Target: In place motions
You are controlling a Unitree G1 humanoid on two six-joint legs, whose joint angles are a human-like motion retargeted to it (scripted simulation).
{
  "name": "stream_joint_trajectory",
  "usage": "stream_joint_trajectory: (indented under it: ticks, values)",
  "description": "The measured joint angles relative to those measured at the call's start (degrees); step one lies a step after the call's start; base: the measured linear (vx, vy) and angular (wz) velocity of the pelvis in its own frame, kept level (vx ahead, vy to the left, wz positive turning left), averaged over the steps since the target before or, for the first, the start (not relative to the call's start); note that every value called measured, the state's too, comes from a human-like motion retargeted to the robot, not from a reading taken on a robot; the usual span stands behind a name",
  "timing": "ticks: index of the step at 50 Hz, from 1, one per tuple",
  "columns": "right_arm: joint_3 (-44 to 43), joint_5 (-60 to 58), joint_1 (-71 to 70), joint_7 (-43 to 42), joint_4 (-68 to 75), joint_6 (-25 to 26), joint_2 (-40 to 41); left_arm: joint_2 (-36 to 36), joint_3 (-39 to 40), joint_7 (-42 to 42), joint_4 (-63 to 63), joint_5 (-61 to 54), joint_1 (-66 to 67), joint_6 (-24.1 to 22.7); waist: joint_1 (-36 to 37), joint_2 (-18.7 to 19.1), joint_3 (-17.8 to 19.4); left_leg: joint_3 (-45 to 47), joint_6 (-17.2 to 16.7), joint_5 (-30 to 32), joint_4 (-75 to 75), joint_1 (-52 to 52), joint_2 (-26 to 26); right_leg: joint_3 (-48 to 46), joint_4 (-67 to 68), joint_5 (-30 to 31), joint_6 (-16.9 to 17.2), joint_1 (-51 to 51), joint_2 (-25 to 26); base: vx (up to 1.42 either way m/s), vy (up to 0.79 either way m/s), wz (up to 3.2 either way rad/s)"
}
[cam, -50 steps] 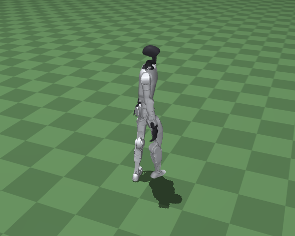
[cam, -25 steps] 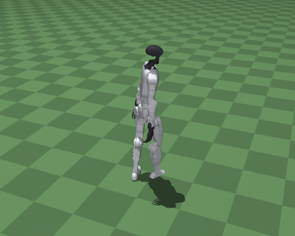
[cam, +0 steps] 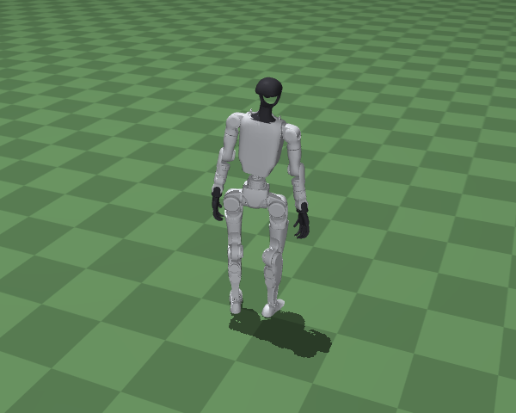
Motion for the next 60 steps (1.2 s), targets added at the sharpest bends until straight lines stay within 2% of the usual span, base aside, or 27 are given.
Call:
stream_joint_trajectory:
  ticks: [2,12,20,26,30,35,47,55,60]
  values:
    - [-0.5,0.4,0.5,0.3,0.2,-0.3,0.2,0.5,0.2,0.4,1.2,-0.2,0.0,0.2,5.9,-0.5,-0.8,1.3,-0.4,0.3,-0.4,-0.4,0.3,1.8,0.3,-1.1,0.3,0.3,0.0,0.07,0.14,-0.05]
    - [1.9,0.2,-0.3,2.1,-1.6,-2.8,1.0,0.9,1.4,3.8,2.4,-0.8,0.5,0.7,15.5,-3.2,-1.3,-4.0,-0.8,1.4,-0.1,-2.0,-0.7,-2.8,0.2,-1.9,0.7,1.4,-1.1,0.02,0.04,0.41]
    - [2.9,3.9,-2.8,4.1,-6.4,-6.3,3.1,-1.3,1.9,2.7,4.2,-1.4,1.5,0.6,17.7,-3.4,-0.4,-3.8,-0.6,2.1,-0.5,-1.7,-1.0,-2.9,0.2,-1.8,0.8,2.0,-1.3,0.00,0.00,-0.07]
    - [4.9,5.6,-3.3,4.4,-6.3,-7.5,3.9,-2.5,2.8,3.0,4.5,-3.1,0.7,1.7,21.1,-2.5,-0.2,1.1,-0.1,2.7,-0.2,-2.4,-0.1,1.7,0.2,-1.1,0.7,1.2,-0.6,0.01,0.02,-0.66]
    - [5.2,4.5,-3.1,5.0,-4.3,-5.8,3.9,-0.8,-0.1,1.6,3.0,0.8,-0.2,3.0,16.9,-2.5,-0.3,-2.3,-0.7,2.3,-0.3,-1.7,-0.4,-1.8,0.4,-1.5,1.2,1.7,-1.3,-0.01,0.00,0.61]
    - [4.9,3.5,-1.8,4.2,-1.5,-4.2,3.5,1.2,-3.1,0.7,0.4,4.6,-0.7,2.7,15.4,-2.1,-0.6,-1.7,-0.6,2.2,-0.4,-1.7,-0.1,-1.3,0.5,-1.5,1.2,1.4,-1.2,0.00,0.00,0.04]
    - [3.3,2.8,-0.4,1.5,4.2,-1.0,1.7,1.2,-0.9,-1.8,0.2,-1.9,-4.0,1.4,12.6,-1.4,-0.9,0.9,-0.4,1.9,-0.5,-1.4,0.5,0.9,0.6,-1.0,1.1,0.3,-0.5,-0.01,-0.01,-0.14]
    - [3.2,2.3,0.5,2.3,1.2,-2.7,2.1,2.9,-4.2,-2.8,3.7,0.6,-5.4,0.9,11.4,-1.1,-0.9,3.1,-0.4,1.4,-0.6,-0.7,0.8,3.2,0.9,-0.3,0.8,-0.6,-0.2,0.00,-0.01,-0.25]
    - [2.2,1.2,1.1,-1.1,1.1,-5.7,2.3,7.4,-6.1,-4.7,6.1,3.9,-11.5,5.9,10.3,-1.6,-0.4,3.3,-0.5,1.8,-0.5,-0.9,0.9,3.3,0.9,-0.1,0.8,-0.8,-0.3,-0.01,0.00,-0.03]
